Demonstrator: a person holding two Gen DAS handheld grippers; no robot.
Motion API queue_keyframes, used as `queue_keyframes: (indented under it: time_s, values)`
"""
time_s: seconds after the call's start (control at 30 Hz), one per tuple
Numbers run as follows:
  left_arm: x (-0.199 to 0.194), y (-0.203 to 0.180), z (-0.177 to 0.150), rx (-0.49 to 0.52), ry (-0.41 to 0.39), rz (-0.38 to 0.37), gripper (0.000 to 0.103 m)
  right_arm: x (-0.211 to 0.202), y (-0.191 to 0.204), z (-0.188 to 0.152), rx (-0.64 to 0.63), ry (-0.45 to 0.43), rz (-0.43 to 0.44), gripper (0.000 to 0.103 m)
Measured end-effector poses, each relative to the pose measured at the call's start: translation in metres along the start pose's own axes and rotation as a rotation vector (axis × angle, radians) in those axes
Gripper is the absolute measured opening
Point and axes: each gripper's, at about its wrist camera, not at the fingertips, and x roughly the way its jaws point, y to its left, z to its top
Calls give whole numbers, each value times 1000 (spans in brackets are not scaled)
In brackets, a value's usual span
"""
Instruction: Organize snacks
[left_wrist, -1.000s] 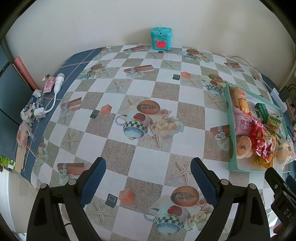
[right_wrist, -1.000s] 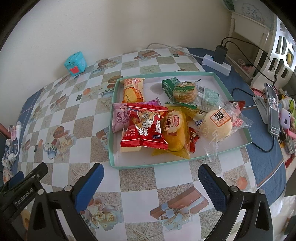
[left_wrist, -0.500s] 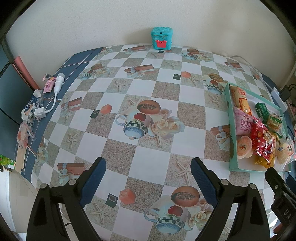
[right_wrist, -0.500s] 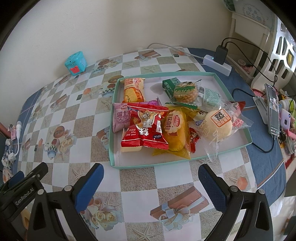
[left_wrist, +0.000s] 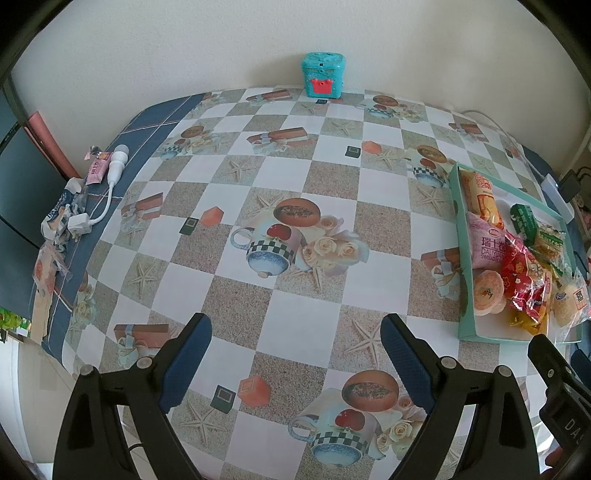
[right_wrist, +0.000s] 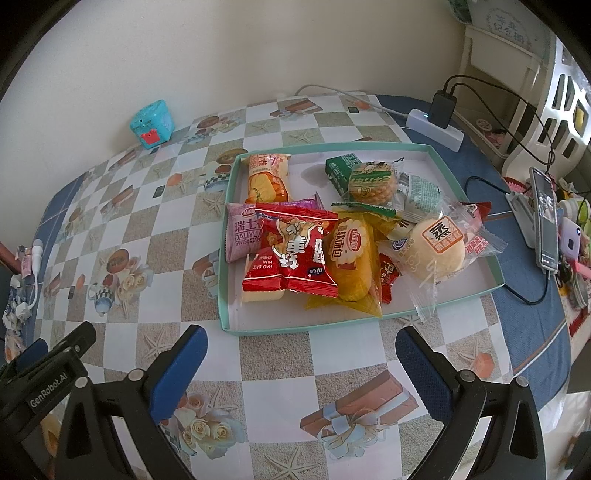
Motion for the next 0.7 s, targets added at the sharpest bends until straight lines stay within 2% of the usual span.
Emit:
queue_keyframes:
  time_s: [0.7]
  values:
    - [0,1,0,3,0,-1,93,0,1,0,0,1,0,103]
